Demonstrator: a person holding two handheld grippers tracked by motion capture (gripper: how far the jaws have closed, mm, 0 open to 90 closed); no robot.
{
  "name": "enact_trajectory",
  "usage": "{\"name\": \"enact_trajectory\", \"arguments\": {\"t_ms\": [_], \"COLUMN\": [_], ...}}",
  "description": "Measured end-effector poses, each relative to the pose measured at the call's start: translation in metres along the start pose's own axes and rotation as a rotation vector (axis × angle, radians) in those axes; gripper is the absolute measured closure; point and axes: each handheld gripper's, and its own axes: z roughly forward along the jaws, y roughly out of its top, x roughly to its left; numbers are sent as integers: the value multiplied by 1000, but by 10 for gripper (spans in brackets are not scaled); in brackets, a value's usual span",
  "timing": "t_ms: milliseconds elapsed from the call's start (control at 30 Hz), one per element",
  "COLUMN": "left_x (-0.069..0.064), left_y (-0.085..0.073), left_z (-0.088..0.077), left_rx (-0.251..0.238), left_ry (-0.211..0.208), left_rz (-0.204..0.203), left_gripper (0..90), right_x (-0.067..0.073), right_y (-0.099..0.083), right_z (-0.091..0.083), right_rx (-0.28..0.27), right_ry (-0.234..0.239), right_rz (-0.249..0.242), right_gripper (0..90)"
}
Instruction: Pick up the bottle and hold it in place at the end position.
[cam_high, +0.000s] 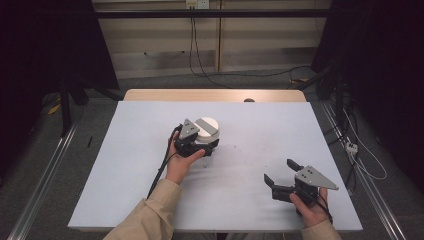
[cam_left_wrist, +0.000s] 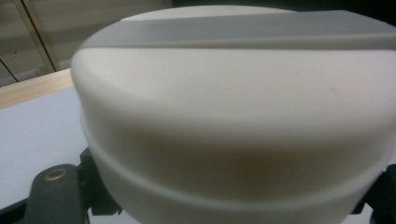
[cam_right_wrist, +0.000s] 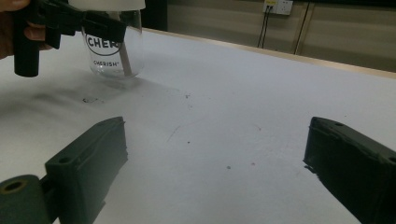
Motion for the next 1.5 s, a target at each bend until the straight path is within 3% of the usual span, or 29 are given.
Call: {"name": "enact_trajectory", "arguments": {"t_ms": [600, 867, 1500], "left_x": [-5, -5, -2], "left_y": [10, 11, 5], "left_z": [20, 28, 36], "left_rx": [-7, 4, 25], "left_ry": [-23, -25, -15], "left_rz": [22, 51, 47], "left_gripper": [185, 185, 185], "right_x": [-1, -1, -1], "right_y": [-1, -1, -2], "right_z": [-2, -2, -3], "right_rx": [-1, 1, 5], "right_ry": [-5, -8, -4], "right_rz": [3, 6, 4], "right_gripper": [53, 52, 50]}}
